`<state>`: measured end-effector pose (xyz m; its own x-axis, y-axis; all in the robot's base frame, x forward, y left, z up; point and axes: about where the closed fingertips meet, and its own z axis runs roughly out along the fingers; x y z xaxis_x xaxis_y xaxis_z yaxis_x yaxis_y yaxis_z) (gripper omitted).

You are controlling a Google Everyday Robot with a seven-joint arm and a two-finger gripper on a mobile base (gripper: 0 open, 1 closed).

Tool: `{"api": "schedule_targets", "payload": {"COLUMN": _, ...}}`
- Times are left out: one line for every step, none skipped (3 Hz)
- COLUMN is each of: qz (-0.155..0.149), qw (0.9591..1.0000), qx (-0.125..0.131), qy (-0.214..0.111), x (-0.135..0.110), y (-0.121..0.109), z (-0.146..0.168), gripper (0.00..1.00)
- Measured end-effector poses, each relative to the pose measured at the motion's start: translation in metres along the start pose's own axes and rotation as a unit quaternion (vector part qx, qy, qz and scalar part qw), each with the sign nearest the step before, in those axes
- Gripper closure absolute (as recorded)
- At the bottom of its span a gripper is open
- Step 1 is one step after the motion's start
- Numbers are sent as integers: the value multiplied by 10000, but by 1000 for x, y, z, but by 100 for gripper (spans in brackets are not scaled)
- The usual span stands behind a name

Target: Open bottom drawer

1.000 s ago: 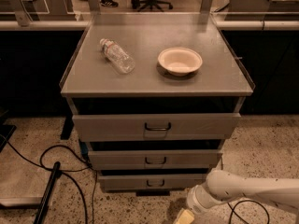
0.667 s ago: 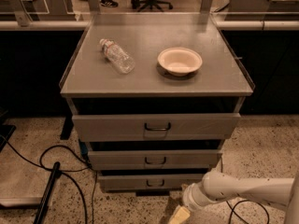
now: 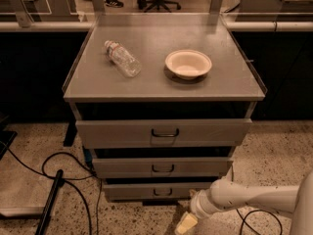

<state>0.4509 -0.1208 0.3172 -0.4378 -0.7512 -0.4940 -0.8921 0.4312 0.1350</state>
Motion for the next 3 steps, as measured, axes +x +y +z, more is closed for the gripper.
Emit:
{"api": "schedule_targets", "payload": {"qz": 42, "qw": 9999, "qx": -80, "qy": -92, "x": 4, "y": -4, "z": 9, "gripper": 0}}
{"api": "schedule_targets", "payload": {"qz": 149, "qw": 9998, "qx": 85, "qy": 25, "x": 23, "y": -21, "z": 35, "gripper": 0}}
{"api": "schedule_targets", "payload": {"qz": 234, "qw": 9988, "qx": 405, "qy": 108, "x": 36, "y": -41, "z": 47, "gripper": 0}}
